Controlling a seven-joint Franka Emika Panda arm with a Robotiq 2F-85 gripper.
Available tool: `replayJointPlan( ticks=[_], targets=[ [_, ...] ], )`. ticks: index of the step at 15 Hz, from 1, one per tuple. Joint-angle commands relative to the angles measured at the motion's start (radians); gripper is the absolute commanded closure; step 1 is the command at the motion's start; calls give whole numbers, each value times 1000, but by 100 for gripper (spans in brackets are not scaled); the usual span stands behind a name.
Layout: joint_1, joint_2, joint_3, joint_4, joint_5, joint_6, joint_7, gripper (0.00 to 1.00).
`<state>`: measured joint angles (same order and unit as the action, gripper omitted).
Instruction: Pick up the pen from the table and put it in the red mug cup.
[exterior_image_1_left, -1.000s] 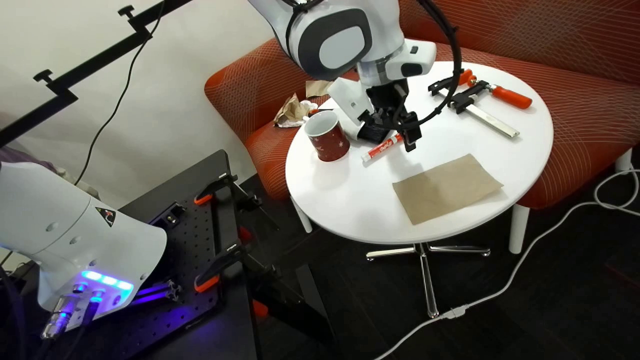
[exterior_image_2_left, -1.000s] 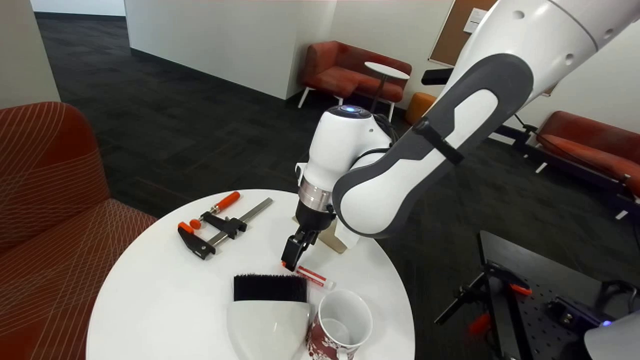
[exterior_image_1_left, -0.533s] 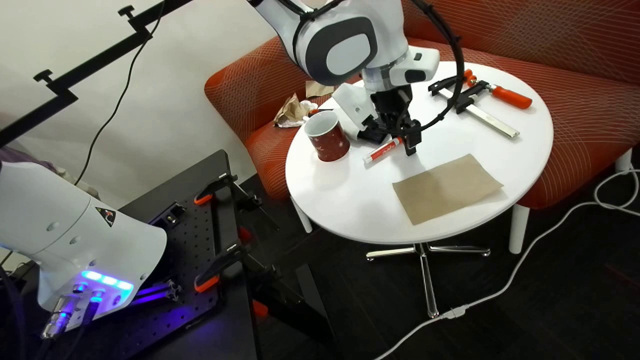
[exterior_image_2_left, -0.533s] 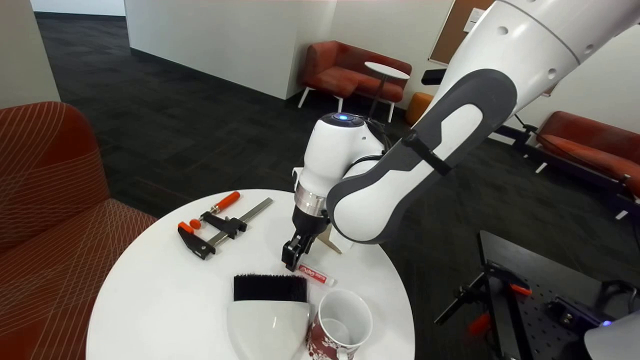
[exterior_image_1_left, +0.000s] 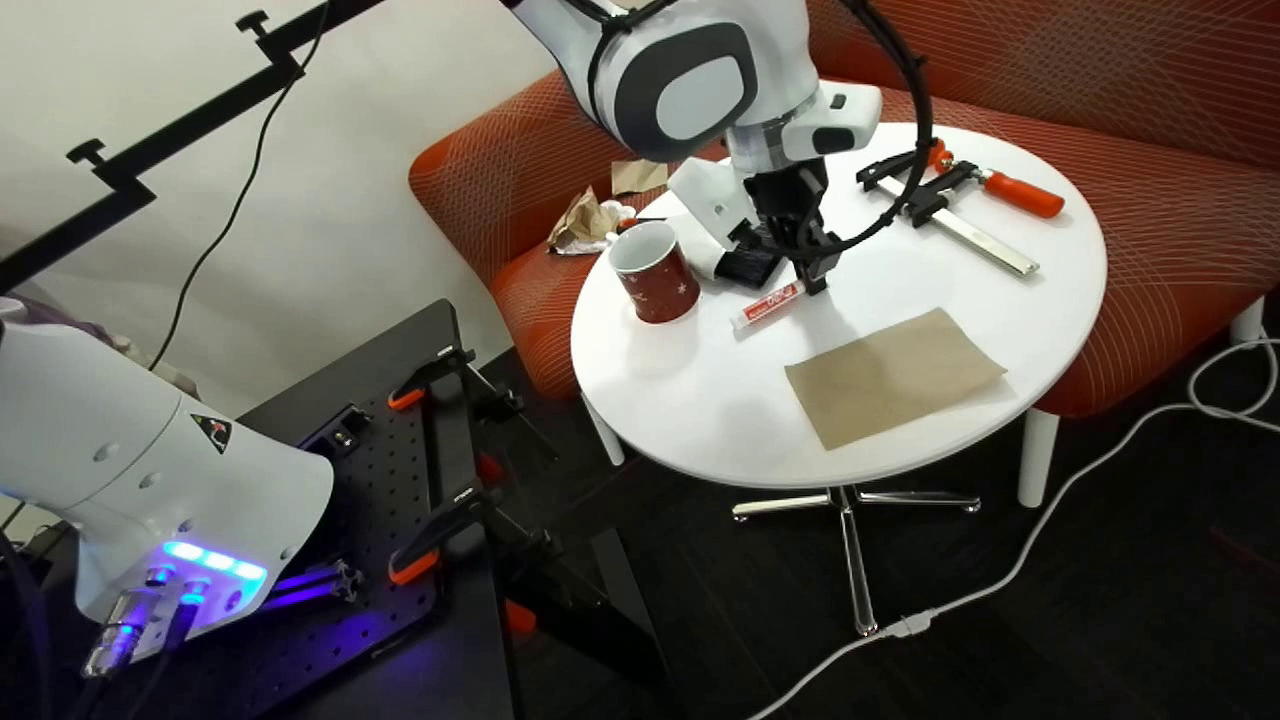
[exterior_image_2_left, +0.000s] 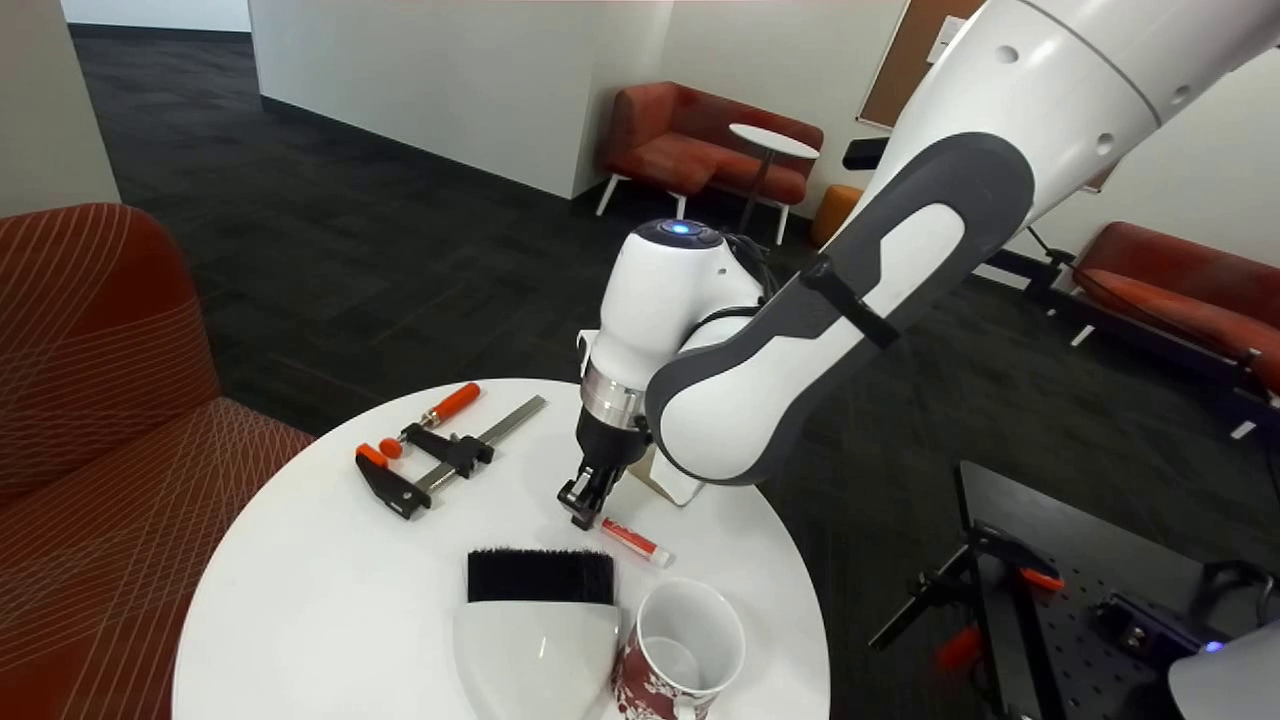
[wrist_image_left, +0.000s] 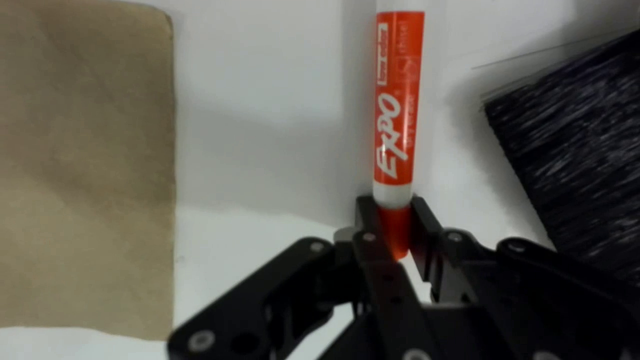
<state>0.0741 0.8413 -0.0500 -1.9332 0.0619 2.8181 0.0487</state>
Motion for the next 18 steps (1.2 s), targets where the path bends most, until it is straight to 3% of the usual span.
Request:
replayJointPlan(
  ticks=[1, 5, 12, 17, 18],
  targets=[
    [9, -77, -9, -43, -15, -52, 35, 95],
    [-16, -220, 19, -120, -14, -110, -3, 95],
    [-47, -487, 52, -193, -14, -341, -80, 95],
    [-61, -574, 51, -184, -8, -432, -109, 95],
    [-53, -526, 50, -157, -9, -398, -83, 95]
  ],
)
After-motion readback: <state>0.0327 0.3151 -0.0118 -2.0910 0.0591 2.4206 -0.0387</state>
